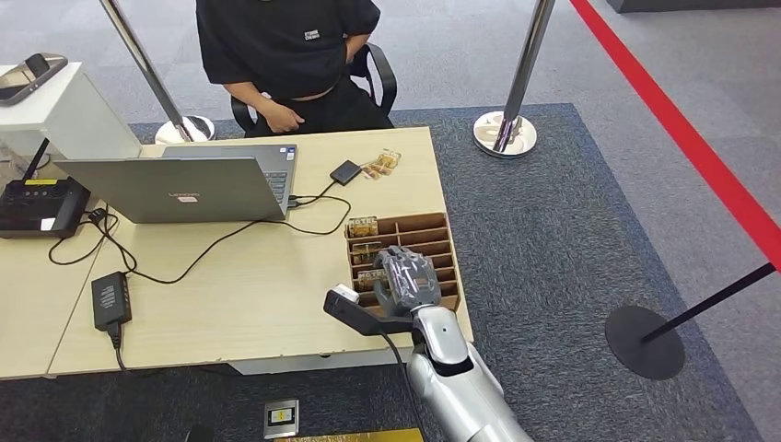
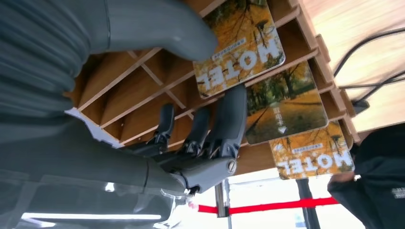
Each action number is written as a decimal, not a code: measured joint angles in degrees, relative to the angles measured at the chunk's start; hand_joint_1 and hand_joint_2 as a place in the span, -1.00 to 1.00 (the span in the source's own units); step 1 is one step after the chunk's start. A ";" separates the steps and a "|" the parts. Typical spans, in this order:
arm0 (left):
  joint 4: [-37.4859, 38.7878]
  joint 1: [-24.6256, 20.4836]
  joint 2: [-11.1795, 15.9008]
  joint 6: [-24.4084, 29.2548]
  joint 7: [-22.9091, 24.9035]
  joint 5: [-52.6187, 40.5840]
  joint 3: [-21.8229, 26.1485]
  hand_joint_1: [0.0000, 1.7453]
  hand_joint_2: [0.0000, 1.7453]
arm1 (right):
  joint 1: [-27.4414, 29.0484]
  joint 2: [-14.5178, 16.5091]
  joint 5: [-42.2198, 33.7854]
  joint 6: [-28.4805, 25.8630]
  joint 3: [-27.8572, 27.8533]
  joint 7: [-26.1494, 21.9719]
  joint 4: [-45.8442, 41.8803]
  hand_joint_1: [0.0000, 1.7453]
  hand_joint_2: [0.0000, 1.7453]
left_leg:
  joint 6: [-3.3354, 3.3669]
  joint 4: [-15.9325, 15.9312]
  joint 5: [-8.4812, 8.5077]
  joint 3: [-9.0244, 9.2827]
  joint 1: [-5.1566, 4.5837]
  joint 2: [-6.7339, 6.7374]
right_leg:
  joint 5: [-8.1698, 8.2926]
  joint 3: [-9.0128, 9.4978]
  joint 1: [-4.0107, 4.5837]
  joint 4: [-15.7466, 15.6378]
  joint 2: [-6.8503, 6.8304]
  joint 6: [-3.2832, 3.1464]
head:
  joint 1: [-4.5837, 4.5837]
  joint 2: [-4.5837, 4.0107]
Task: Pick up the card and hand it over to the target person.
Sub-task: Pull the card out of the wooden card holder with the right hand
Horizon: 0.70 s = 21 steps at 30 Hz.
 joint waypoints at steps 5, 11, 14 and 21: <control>-0.03 0.04 0.01 0.08 -0.06 0.08 0.07 -1.00 -1.00 | -0.30 0.12 0.27 -0.10 0.13 0.09 0.63 0.03 1.00 | 0.00 0.01 -0.01 -0.01 0.00 0.03 | 0.00 -0.02 0.00 0.02 0.03 0.00 | 0.00 0.00; 0.00 0.07 0.00 0.11 -0.17 0.15 0.09 -1.00 -1.00 | -0.37 0.10 0.00 -0.27 0.06 -0.26 0.95 0.16 1.00 | 0.00 0.01 -0.01 -0.01 0.00 0.00 | -0.02 0.00 0.00 0.02 0.00 0.00 | 0.00 0.00; 0.02 0.12 0.01 0.13 -0.10 0.14 0.09 -1.00 -1.00 | -0.38 0.10 -0.20 -0.48 -0.03 -0.41 1.01 0.28 1.00 | 0.00 0.01 -0.01 0.01 0.00 0.00 | -0.02 0.01 0.00 0.02 -0.01 0.00 | 0.00 0.00; -0.02 0.16 0.03 0.25 -0.14 0.19 0.13 -1.00 -1.00 | -0.45 0.14 -0.63 -0.98 -0.17 -0.76 1.06 0.44 1.00 | 0.00 0.01 0.00 -0.01 0.01 0.00 | 0.00 -0.01 0.00 0.01 -0.01 0.00 | 0.00 0.00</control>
